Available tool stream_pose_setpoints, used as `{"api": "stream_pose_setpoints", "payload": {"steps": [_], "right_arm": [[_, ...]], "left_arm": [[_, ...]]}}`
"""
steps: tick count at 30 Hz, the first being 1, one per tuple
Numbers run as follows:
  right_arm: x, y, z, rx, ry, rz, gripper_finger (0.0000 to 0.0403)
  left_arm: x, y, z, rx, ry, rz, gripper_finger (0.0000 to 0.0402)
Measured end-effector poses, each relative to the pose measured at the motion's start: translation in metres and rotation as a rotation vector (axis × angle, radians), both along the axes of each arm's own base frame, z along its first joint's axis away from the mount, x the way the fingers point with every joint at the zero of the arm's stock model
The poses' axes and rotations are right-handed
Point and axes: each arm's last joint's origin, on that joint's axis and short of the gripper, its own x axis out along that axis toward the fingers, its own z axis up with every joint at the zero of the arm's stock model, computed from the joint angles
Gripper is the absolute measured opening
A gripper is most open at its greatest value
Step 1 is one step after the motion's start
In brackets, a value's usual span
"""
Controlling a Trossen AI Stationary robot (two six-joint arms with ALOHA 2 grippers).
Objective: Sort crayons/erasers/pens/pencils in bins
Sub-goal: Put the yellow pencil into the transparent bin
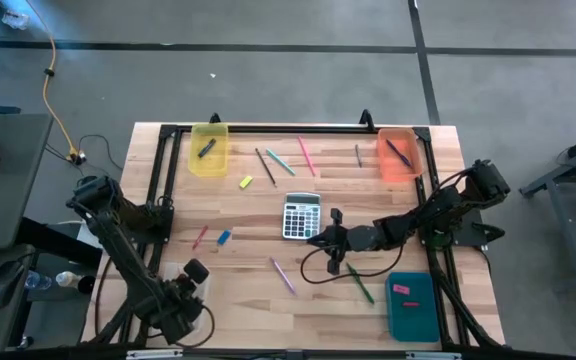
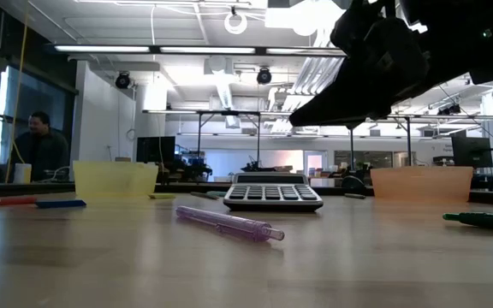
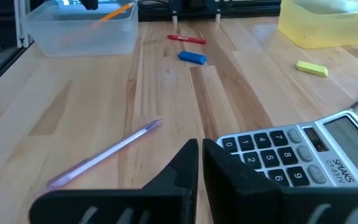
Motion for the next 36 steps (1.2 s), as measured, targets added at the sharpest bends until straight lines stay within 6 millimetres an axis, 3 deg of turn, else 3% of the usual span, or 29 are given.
{"api": "stream_pose_setpoints", "payload": {"steps": [6,12,18,28,36], "right_arm": [[0.000,0.000,0.000,0.001,-0.003,0.000,0.0015],[0.000,0.000,0.000,-0.001,0.002,0.000,0.0015],[0.000,0.000,0.000,-0.001,0.002,0.000,0.0015],[0.000,0.000,0.000,-0.001,0.001,0.000,0.0015],[0.000,0.000,0.000,-0.001,0.002,0.000,0.0015]], "left_arm": [[0.000,-0.004,-0.006,0.000,0.034,-0.081,0.0113],[-0.002,-0.013,-0.024,0.035,0.105,-0.206,0.0124],[-0.002,-0.016,-0.031,0.090,0.100,-0.249,0.0112],[-0.002,-0.016,-0.032,0.098,0.113,-0.308,0.0060],[-0.002,-0.017,-0.037,0.117,0.133,-0.315,0.0054]]}}
